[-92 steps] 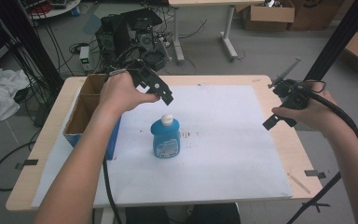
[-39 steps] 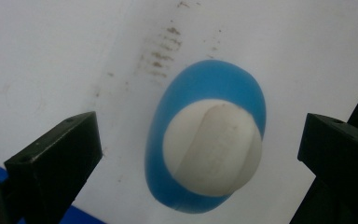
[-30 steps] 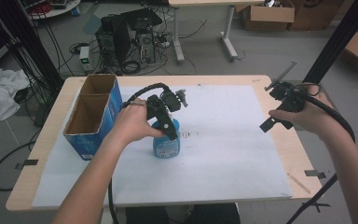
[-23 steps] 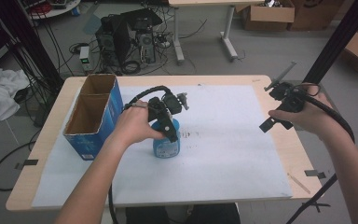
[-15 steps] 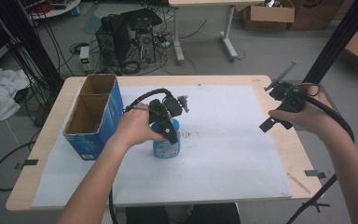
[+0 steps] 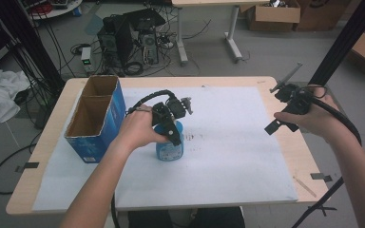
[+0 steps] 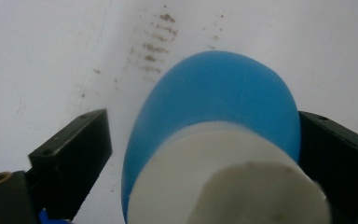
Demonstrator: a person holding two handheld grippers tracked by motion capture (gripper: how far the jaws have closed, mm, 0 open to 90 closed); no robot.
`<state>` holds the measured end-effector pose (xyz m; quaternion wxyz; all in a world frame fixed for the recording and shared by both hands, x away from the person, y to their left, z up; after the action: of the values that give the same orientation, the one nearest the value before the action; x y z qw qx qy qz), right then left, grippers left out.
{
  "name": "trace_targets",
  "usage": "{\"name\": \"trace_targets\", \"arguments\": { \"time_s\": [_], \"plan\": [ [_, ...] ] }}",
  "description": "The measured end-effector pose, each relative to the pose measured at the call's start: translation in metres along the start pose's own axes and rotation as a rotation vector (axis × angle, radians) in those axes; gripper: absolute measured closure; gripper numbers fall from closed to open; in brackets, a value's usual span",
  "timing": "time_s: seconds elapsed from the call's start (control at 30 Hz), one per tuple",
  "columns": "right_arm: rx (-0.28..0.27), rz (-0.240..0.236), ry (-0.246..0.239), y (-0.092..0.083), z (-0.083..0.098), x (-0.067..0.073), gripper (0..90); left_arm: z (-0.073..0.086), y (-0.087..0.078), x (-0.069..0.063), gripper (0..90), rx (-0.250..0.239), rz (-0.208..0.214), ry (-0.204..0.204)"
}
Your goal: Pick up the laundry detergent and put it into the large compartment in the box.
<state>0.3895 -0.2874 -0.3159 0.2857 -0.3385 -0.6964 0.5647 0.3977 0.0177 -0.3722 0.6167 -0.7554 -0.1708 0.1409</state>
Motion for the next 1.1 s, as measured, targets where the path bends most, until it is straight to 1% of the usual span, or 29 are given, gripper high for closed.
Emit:
{"name": "trace_targets", "arguments": {
  "time_s": [0.4, 0.47, 0.5, 0.63, 0.73, 0.8, 0.83, 1.1],
  "plan": [
    [-0.002, -0.002, -0.003, 0.0003, -0.0001, 0.0001, 26.1, 0.0005, -0.0009, 0.0001, 16.9, 0.002, -0.002, 0.007],
    [-0.003, -0.001, -0.001, -0.0001, -0.0002, -0.0001, 26.1, 0.0006, -0.0007, 0.0001, 19.1, 0.004, -0.003, 0.006],
    [-0.005, -0.002, -0.001, -0.0001, -0.0002, -0.0002, 26.1, 0.0008, -0.0008, 0.0002, 21.5, 0.004, -0.001, 0.011],
    [-0.004, -0.002, 0.001, 0.0001, 0.0004, -0.0004, 26.1, 0.0008, -0.0007, 0.0009, 24.1, 0.002, -0.006, 0.005],
    [-0.004, -0.002, -0.001, 0.0003, 0.0006, -0.0008, 26.1, 0.0009, -0.0009, 0.0010, 26.1, 0.001, -0.002, 0.006],
    [-0.003, -0.003, -0.001, 0.0002, 0.0008, -0.0008, 26.1, 0.0011, -0.0015, 0.0013, 31.1, 0.001, 0.000, 0.000],
    [-0.002, -0.002, -0.001, 0.0001, 0.0009, -0.0008, 26.1, 0.0011, -0.0019, 0.0012, 31.1, 0.000, 0.006, 0.001],
    [-0.007, -0.002, -0.001, -0.0012, 0.0010, -0.0018, 26.2, 0.0005, -0.0025, 0.0010, 33.2, 0.013, 0.006, 0.011]
  ]
}}
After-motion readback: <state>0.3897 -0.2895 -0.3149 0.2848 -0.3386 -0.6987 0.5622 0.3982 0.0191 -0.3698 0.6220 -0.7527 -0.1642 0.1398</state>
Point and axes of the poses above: each handheld gripper's, and its own axes: y roughly forward along the jaws, z roughly out of its underside, x roughly to its left, the point moved 8 cm from there along y, roughly forward along the jaws, and after that the axes turned 4 degrees about z, right-handed, at the moved point
